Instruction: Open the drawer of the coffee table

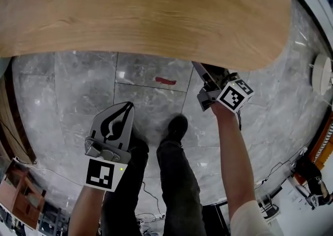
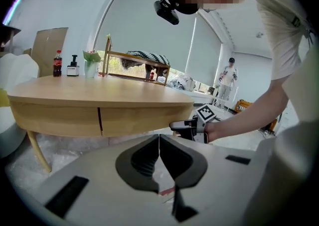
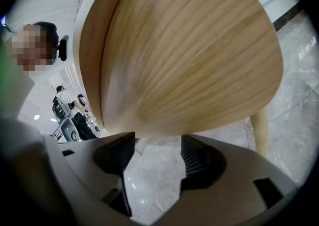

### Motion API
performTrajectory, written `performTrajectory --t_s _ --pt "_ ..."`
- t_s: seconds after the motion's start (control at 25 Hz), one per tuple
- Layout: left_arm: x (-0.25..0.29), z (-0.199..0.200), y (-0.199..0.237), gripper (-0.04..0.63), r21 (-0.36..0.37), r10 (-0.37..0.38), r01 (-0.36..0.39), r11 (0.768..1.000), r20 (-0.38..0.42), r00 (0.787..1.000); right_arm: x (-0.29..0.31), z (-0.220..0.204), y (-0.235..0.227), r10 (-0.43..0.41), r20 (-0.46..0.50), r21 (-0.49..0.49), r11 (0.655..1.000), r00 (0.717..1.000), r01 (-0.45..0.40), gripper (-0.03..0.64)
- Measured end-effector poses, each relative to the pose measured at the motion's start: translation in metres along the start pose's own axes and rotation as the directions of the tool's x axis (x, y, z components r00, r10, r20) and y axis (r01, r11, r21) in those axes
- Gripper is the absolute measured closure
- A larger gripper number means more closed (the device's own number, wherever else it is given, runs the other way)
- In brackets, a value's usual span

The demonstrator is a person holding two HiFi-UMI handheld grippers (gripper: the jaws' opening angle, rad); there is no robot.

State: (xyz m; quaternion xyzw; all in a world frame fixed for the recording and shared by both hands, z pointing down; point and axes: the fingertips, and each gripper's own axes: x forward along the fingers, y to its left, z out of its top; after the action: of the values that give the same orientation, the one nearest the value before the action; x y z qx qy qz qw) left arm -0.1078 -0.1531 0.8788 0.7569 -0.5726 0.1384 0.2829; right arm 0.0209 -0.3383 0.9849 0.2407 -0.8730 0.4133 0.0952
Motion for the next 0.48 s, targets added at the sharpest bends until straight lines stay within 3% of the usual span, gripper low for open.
performTrajectory --t_s 0.24,0.48 --pt "0.01 -0.009 0.002 0.575 0.021 -0.009 0.009 1.0 -0.014 1.0 0.012 0.002 -0.002 0.091 0.054 0.009 0.996 0.994 -0.092 0.304" --pt "0.021 -0.024 0.001 0.575 0.024 -0.011 0.012 1.0 -0.035 0.999 0.023 0.008 0.01 0.228 0.09 0.021 0.973 0.969 -0.231 0.302"
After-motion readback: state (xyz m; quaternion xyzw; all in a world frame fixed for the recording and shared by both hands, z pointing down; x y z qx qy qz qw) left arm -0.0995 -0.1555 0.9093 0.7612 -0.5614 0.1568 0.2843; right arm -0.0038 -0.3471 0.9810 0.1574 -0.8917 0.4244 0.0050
